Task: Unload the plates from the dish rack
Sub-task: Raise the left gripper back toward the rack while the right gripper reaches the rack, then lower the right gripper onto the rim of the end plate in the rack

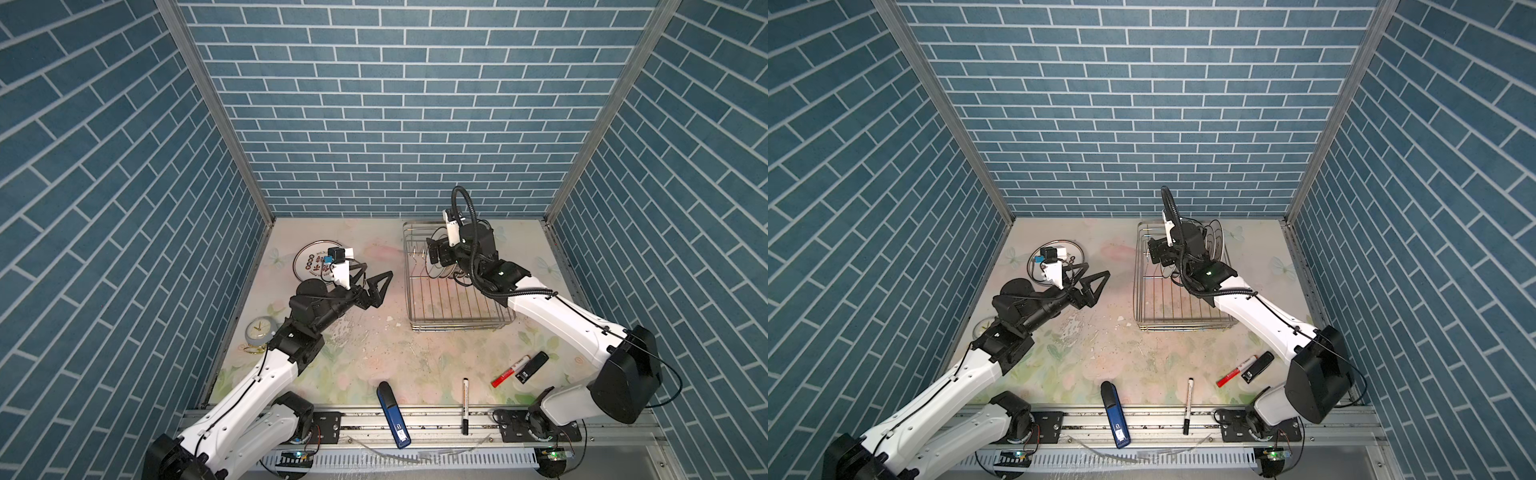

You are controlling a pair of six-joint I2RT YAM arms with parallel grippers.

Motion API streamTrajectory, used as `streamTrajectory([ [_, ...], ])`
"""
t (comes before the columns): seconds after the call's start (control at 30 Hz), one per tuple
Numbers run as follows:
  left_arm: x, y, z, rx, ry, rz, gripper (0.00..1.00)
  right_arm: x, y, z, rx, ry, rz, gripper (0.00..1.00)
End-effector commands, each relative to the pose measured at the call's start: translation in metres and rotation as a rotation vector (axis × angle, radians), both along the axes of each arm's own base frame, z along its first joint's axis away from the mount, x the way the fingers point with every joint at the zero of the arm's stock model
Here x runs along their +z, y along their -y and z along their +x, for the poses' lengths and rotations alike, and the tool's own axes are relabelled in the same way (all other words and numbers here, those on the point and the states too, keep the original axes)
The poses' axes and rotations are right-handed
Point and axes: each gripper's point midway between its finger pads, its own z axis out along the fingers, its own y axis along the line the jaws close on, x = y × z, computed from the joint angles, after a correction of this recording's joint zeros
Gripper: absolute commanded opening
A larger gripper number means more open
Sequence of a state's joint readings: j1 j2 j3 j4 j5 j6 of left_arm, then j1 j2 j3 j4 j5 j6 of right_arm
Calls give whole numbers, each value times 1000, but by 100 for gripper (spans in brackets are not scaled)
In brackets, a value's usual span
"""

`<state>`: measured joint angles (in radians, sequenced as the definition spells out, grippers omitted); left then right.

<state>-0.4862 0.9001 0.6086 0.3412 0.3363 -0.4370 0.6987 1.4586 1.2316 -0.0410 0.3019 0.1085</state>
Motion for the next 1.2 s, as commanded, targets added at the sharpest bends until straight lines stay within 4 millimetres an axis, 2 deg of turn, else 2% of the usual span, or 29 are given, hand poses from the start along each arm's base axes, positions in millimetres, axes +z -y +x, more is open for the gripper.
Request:
streamTrajectory([
  [0.0,10,13,-7,-71,68,-13,100,2,25,1,-93,-5,11,99],
  [0.23,10,37,-7,-143,77,9,100,4,74,11,-273,-11,-1,99],
  [0.4,2,43,-4,-149,57,2,100,1,108,18,-378,-60,-23,99],
  [0.53,5,59,-13,-226,75,-10,100,-5,130,29,-442,-80,-5,99],
  [0.7,7,80,-15,-255,61,-15,100,-12,158,47,-546,-112,-62,98],
  [0.77,-2,89,-14,-252,33,1,100,-16,161,52,-552,-122,-66,97],
  [0.8,0,93,-10,-242,23,9,100,-18,162,54,-551,-132,-63,97],
  [0.9,-16,92,12,-136,-89,52,100,-26,159,59,-527,-177,-72,95],
  [1.03,-16,103,16,-166,-99,42,100,-35,160,64,-527,-203,-64,93],
  [1.13,-19,109,19,-182,-118,42,100,-42,164,65,-524,-220,-42,87],
  [1.17,-20,110,20,-184,-122,39,100,-43,165,65,-523,-225,-39,82],
])
